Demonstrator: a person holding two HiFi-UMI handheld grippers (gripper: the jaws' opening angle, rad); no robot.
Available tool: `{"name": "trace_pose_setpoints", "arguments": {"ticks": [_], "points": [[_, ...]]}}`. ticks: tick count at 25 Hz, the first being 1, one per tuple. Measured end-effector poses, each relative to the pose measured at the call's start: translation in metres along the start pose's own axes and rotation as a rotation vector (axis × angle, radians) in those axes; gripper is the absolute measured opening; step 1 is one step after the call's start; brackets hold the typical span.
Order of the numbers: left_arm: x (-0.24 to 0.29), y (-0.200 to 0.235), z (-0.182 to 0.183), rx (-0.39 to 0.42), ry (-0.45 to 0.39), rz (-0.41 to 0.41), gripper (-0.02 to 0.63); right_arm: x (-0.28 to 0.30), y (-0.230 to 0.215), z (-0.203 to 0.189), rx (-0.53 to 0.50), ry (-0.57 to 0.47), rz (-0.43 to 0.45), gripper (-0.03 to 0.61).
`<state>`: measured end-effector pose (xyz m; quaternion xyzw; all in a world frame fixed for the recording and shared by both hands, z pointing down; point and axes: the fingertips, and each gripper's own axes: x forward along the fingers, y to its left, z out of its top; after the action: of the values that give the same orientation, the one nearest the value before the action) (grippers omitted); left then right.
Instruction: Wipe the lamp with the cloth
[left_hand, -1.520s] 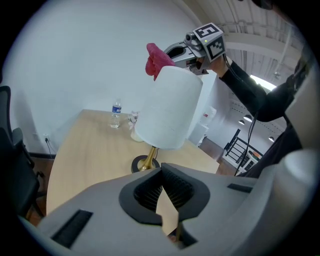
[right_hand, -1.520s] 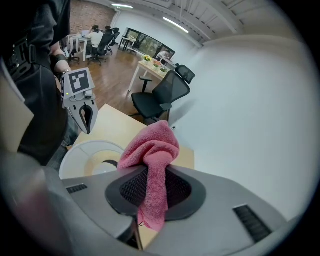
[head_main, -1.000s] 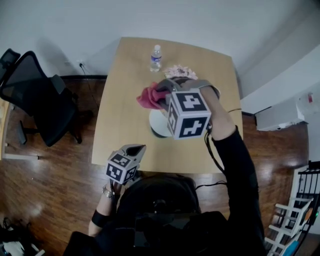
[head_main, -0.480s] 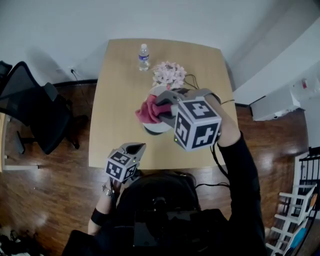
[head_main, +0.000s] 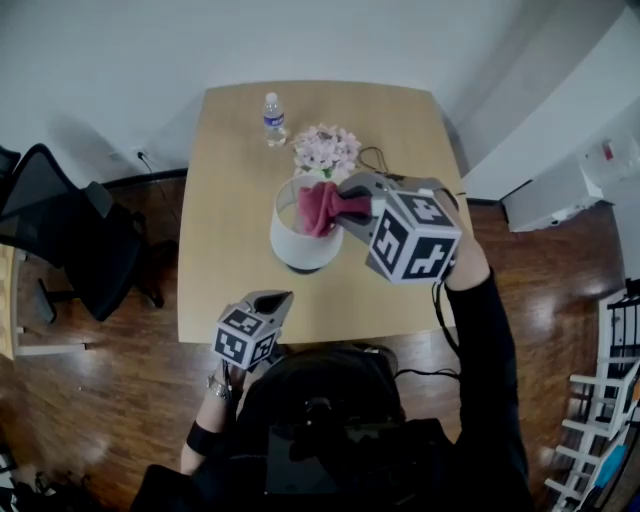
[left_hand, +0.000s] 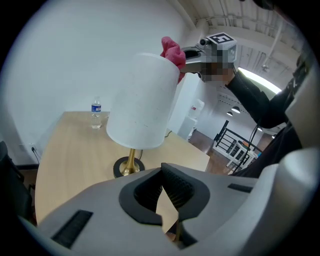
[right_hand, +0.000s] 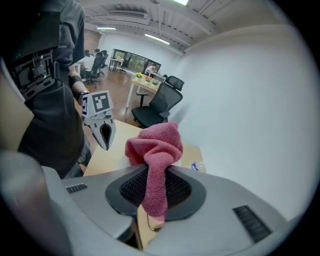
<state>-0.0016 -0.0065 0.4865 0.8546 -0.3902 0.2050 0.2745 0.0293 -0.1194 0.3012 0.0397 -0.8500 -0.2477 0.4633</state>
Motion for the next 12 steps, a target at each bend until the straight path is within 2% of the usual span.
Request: {"name": "trace_pose_setpoints", "arguments": {"ticks": [5,12], "points": [[0.0,0.003,0.001,-0.025,-0.003,0.032,0.002,0.005,-0.035,-0.012,0.046,0.0,-0.085,0.069],[-0.009,0.022,-0.002,-0.08,-0.029,0.104,0.002,0.029,-0.07,0.009,0.045,-0.056,-0.123,0.069]]}}
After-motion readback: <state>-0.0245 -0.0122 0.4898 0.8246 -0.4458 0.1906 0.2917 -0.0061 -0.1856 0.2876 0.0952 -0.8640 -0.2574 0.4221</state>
